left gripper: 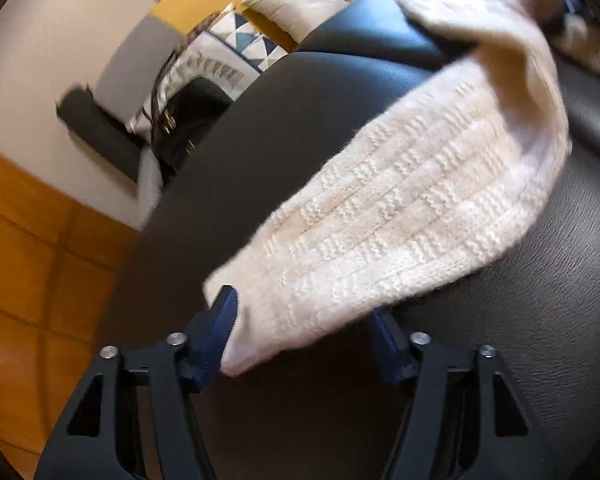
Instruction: Fold clothes
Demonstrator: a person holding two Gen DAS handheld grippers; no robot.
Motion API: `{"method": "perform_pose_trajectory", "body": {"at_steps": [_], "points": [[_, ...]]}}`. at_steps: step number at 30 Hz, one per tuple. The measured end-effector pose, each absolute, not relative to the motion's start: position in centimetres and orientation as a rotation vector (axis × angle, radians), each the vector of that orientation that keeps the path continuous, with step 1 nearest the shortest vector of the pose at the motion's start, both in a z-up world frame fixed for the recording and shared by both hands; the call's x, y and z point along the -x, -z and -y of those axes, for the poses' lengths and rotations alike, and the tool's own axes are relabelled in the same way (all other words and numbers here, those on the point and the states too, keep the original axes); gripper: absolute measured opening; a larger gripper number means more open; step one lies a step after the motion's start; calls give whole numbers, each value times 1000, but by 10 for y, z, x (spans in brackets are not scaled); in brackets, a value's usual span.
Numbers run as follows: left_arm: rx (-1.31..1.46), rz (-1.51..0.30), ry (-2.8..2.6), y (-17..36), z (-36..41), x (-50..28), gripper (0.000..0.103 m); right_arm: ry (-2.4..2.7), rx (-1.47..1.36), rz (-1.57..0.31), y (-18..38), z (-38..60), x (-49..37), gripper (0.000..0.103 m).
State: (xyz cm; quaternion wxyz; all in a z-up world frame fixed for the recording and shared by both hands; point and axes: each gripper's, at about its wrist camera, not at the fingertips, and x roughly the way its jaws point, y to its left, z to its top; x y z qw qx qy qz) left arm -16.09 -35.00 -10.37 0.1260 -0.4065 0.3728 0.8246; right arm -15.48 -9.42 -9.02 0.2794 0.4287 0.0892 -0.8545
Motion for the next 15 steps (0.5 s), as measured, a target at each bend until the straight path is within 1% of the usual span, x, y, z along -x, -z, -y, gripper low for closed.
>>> {"method": "perform_pose_trajectory", "body": {"at_steps": [1,2,4,5,7,11,13,15], "points": [[1185,-1063,-2392,103,349,160,41,2292,-1150,-242,90,95,154,73],[1195,-1034,-2381,103,347,163,26,2293,-1151,-245,90,96,154,73],[1207,-992,-2369,103,345,164,11,2295,-1151,-248,91,97,154,73],[1205,-978,-2370,103,344,164,8,2295,-1152,-249,91,97,154,73],[1218,-874,-2388,97,347,165,8,2296,-1152,-251,90,98,153,73],[1201,-553,-2452,73,367,157,8,2296,-1155,-250,90,99,156,73],[1194,-447,-2456,63,376,148,8,2295,-1155,-247,90,99,157,73],[1209,-299,-2424,49,382,135,8,2293,-1155,-244,90,99,158,73]]}}
